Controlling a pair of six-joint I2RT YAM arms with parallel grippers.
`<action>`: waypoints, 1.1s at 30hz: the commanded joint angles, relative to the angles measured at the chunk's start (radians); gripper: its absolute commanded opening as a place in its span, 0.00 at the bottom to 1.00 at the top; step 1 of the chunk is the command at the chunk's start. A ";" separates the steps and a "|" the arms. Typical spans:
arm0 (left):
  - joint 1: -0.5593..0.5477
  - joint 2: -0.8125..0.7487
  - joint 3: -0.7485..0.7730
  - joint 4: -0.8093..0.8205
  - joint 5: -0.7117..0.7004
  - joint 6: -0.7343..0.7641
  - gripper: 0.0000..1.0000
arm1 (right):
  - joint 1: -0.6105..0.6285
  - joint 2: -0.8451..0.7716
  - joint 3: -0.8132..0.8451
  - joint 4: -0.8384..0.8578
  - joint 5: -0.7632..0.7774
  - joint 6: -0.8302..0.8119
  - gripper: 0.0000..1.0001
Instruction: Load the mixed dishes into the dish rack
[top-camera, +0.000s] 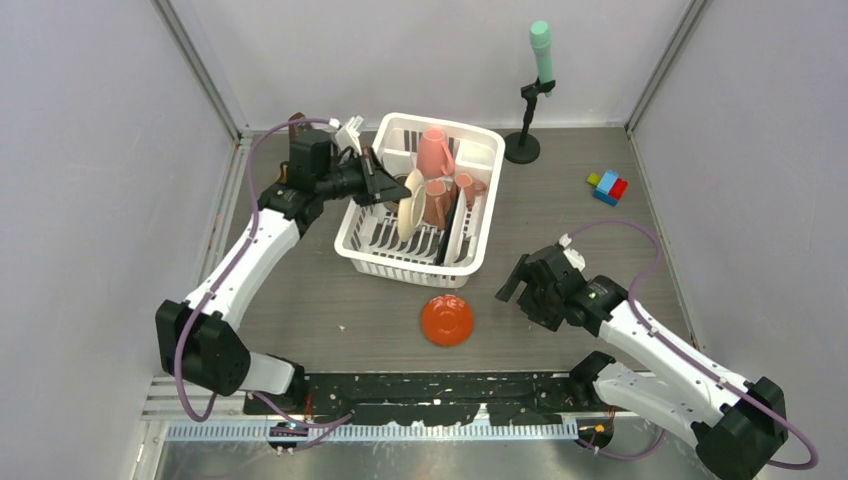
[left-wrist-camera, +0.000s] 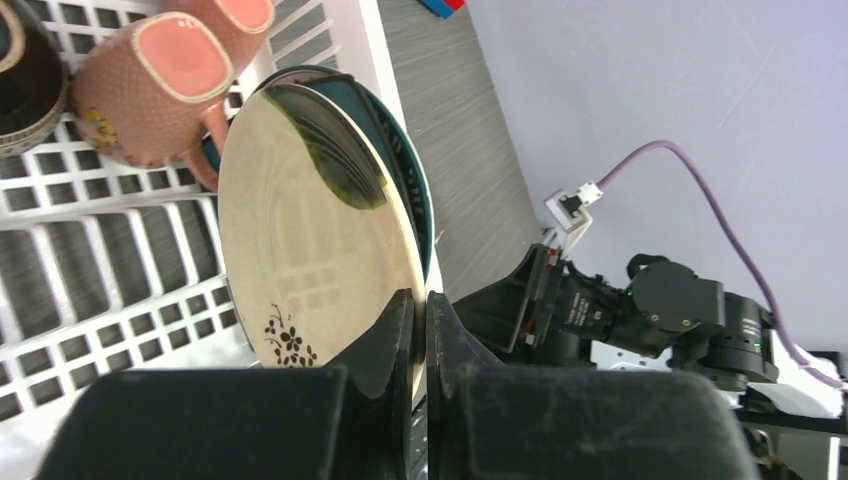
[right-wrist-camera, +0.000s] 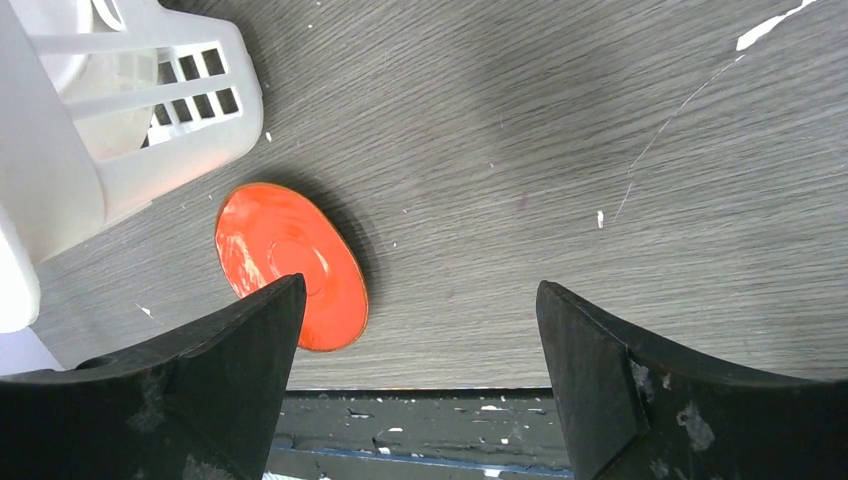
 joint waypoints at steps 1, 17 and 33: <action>0.001 0.046 -0.011 0.154 0.100 -0.063 0.00 | 0.004 0.016 0.013 0.046 -0.011 -0.015 0.92; -0.002 0.179 -0.154 0.360 0.076 -0.133 0.00 | 0.004 0.066 0.020 0.063 -0.046 -0.030 0.90; -0.056 0.173 -0.168 0.258 -0.044 0.020 0.31 | 0.004 0.068 0.031 0.068 -0.049 -0.031 0.89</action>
